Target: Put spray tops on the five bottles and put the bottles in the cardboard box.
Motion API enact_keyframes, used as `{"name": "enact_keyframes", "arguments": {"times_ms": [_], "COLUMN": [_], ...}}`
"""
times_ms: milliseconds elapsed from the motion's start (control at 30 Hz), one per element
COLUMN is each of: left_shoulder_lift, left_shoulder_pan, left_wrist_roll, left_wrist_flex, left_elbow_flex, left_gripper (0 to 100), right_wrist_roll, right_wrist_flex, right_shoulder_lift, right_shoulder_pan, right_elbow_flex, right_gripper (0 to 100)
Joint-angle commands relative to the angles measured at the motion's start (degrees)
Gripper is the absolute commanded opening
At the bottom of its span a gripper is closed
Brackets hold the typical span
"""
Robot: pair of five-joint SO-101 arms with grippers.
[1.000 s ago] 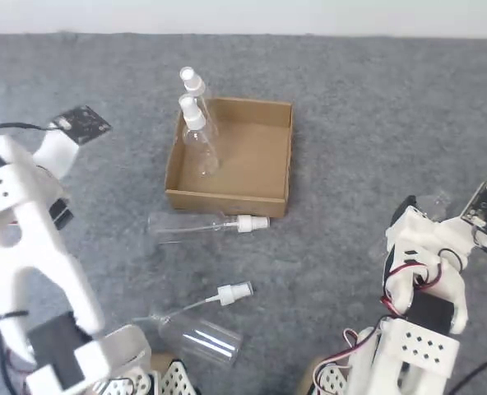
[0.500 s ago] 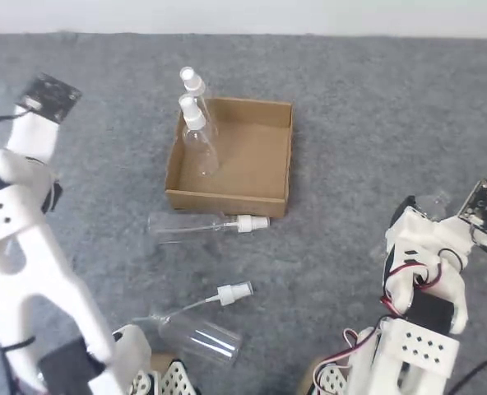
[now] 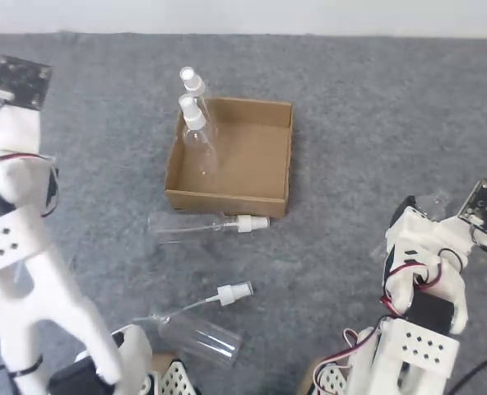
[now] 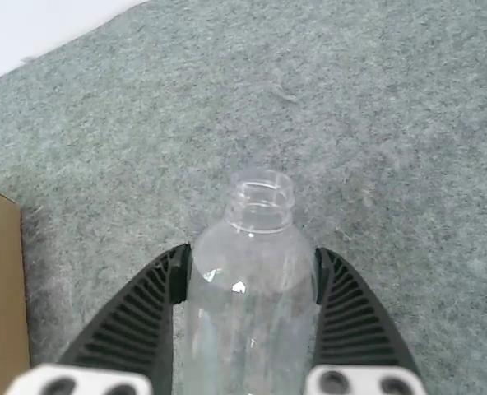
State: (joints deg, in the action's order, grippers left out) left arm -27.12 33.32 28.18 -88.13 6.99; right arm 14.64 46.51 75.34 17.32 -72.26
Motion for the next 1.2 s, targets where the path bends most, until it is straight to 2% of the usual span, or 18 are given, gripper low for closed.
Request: {"name": "enact_keyframes", "arguments": {"times_ms": [0, 233, 500, 667, 1000, 1167], "left_shoulder_lift": [-3.3, -8.4, -13.4, -13.7, -13.8, -13.8], "left_shoulder_pan": [-0.5, -1.6, -2.0, -2.0, -2.2, -6.2], "left_wrist_roll": [-2.6, -5.1, -12.6, -13.1, -26.7, -34.9], "left_wrist_flex": [1.6, 3.2, 4.0, 4.0, 6.7, 6.4], "left_elbow_flex": [-2.4, -2.4, -2.4, -2.4, -2.5, -2.5], "left_gripper": [1, 1, 1, 1, 1, 1], "right_wrist_roll": [-1.5, -1.5, -1.4, -1.3, -1.3, -1.2], "right_wrist_flex": [-0.8, -0.8, -0.7, -0.7, -0.7, -0.7], "right_shoulder_lift": [1.4, 1.4, 1.4, 1.4, 1.4, 1.4], "right_shoulder_pan": [-0.4, -0.4, -0.2, -0.2, -0.2, -0.2], "right_elbow_flex": [1.1, 1.1, 1.1, 1.1, 1.1, 1.1], "right_gripper": [1.8, 1.8, 1.7, 1.7, 1.7, 1.7]}}
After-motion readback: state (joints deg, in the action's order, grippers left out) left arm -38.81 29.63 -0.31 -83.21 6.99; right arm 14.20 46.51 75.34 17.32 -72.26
